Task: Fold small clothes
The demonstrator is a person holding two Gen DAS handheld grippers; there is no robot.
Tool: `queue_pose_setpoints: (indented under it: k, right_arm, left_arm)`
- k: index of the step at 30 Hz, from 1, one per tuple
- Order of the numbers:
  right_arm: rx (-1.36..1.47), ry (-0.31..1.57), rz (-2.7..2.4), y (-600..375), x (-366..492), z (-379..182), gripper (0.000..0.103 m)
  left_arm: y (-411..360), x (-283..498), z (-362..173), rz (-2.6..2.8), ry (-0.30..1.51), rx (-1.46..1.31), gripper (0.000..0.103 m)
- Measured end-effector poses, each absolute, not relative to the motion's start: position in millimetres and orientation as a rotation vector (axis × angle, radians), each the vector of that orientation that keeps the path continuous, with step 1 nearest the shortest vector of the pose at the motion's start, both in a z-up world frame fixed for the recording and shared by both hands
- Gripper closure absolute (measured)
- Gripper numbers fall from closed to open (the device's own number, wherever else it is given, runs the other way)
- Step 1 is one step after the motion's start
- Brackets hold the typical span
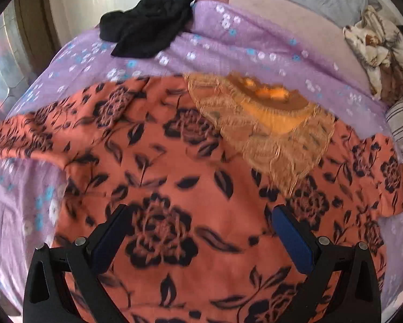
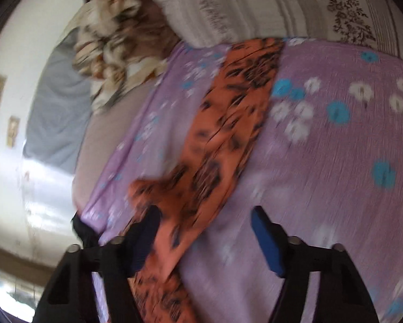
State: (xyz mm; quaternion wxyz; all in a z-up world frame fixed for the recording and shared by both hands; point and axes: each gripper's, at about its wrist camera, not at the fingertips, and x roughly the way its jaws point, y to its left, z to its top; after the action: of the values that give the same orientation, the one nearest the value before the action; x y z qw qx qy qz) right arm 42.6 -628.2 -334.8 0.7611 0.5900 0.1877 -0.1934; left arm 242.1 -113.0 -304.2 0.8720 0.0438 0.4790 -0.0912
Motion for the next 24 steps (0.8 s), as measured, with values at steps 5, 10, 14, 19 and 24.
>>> queue_pose_setpoints:
  k: [5, 10, 14, 19, 24]
  right_arm:
    - [1.389, 0.350, -0.649, -682, 38, -365, 0.044]
    - [1.391, 0.302, -0.743, -723, 41, -379, 0.048]
    - [1.380, 0.282, -0.765, -758, 53, -386, 0.068]
    - [1.389, 0.254, -0.719, -767, 47, -395, 0.095]
    - [1.303, 0.136, -0.505, -728, 61, -327, 0.096]
  left_arm:
    - [-122, 237, -304, -0.187, 0.969, 0.177, 0.000]
    - [-124, 241, -310, -0.194, 0.981, 0.206, 0.000]
    - [-125, 260, -318, -0.162, 0.976, 0.225, 0.000]
    - [-125, 265, -311, -0.135, 0.951, 0.215, 0.000]
    - [-104, 265, -291, -0.045, 0.888, 0.201, 0.000]
